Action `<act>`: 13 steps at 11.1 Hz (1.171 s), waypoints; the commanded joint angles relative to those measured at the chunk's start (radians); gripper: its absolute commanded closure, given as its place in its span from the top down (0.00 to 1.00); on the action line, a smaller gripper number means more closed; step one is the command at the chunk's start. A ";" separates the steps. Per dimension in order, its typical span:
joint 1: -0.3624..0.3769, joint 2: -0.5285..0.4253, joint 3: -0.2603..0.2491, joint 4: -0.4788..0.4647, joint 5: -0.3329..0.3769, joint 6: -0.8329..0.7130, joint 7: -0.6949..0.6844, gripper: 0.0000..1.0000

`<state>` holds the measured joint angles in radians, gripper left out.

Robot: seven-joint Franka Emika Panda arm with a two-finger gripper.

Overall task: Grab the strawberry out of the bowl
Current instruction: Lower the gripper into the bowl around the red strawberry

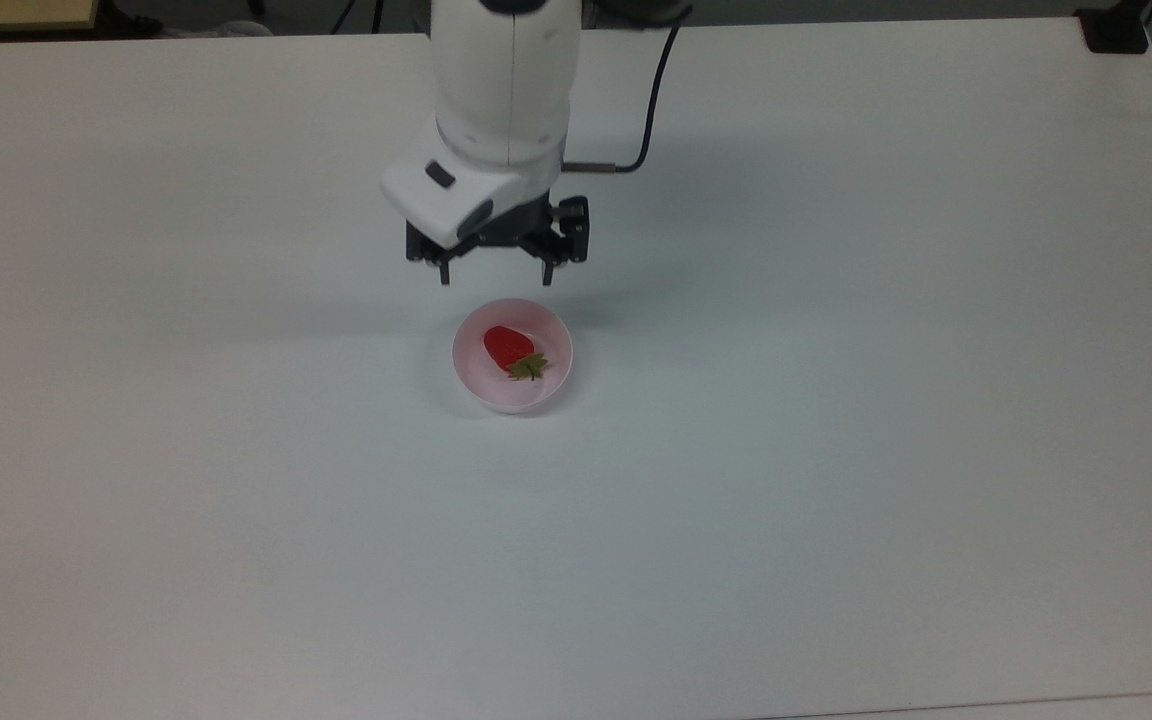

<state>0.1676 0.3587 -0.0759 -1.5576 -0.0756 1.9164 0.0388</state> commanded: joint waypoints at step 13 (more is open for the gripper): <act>0.038 0.186 -0.008 -0.010 -0.012 0.159 -0.332 0.56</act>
<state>0.2002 0.5508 -0.0760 -1.5574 -0.0792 2.0578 -0.2723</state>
